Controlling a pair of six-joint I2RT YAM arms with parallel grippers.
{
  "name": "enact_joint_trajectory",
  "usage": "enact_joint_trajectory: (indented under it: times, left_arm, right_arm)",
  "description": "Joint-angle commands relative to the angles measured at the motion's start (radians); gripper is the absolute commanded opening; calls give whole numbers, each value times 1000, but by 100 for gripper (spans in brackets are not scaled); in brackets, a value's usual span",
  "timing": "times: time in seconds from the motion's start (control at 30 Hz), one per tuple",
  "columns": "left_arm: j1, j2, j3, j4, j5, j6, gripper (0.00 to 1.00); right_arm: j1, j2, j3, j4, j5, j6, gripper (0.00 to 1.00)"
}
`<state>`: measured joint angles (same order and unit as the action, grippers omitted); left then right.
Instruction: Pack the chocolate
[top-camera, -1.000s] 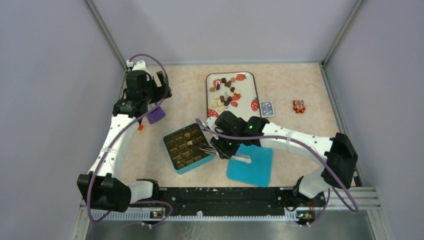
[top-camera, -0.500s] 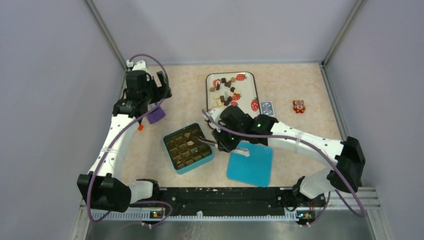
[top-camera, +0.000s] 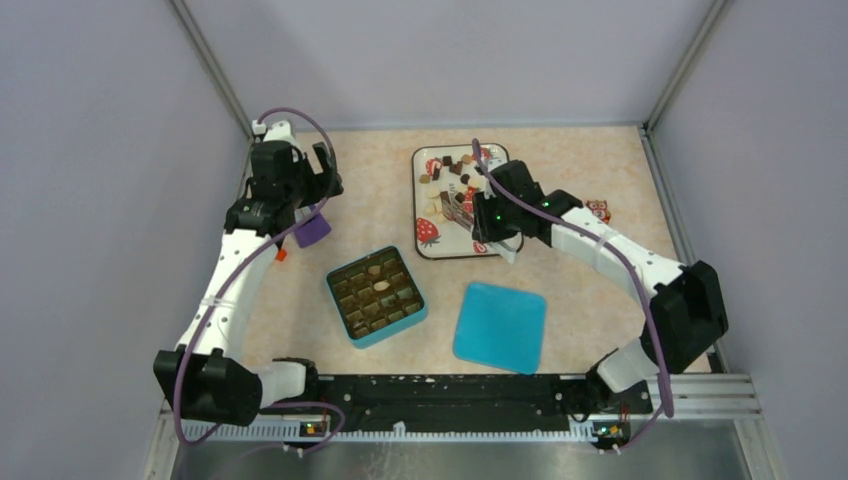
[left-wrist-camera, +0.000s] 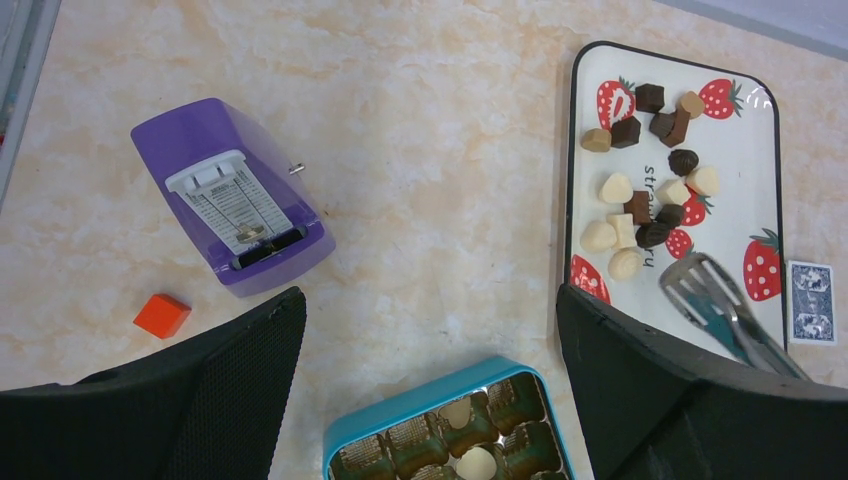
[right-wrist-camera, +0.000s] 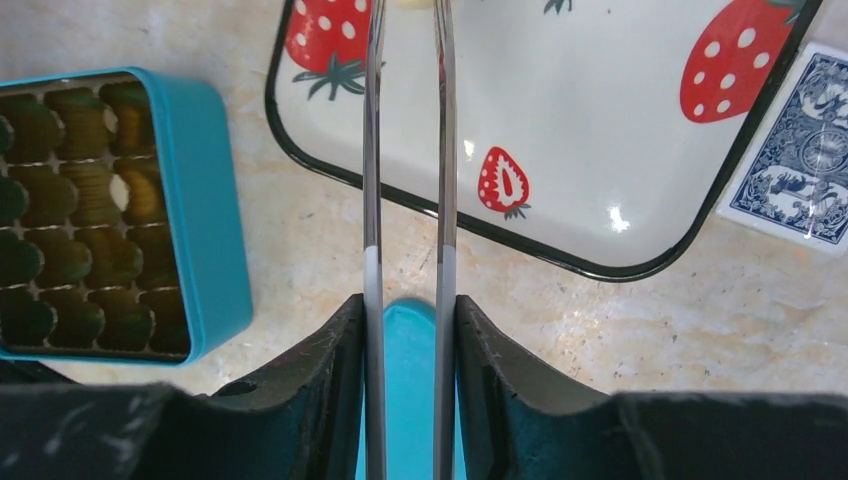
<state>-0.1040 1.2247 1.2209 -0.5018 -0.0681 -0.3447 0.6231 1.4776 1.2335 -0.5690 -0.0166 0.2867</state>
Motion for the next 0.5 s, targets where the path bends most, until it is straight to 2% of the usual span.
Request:
enact_joint_trajectory:
  times: [0.0, 0.27, 0.47]
  left_arm:
    - [7, -32, 6, 4, -7, 13, 99]
    - [7, -25, 4, 11, 1, 6, 99]
    - [7, -19, 6, 12, -2, 6, 99]
  right_arm:
    - [4, 55, 14, 22, 53, 34, 34]
    - [5, 93, -15, 68, 29, 8, 36]
    - [16, 120, -9, 85, 41, -17, 44]
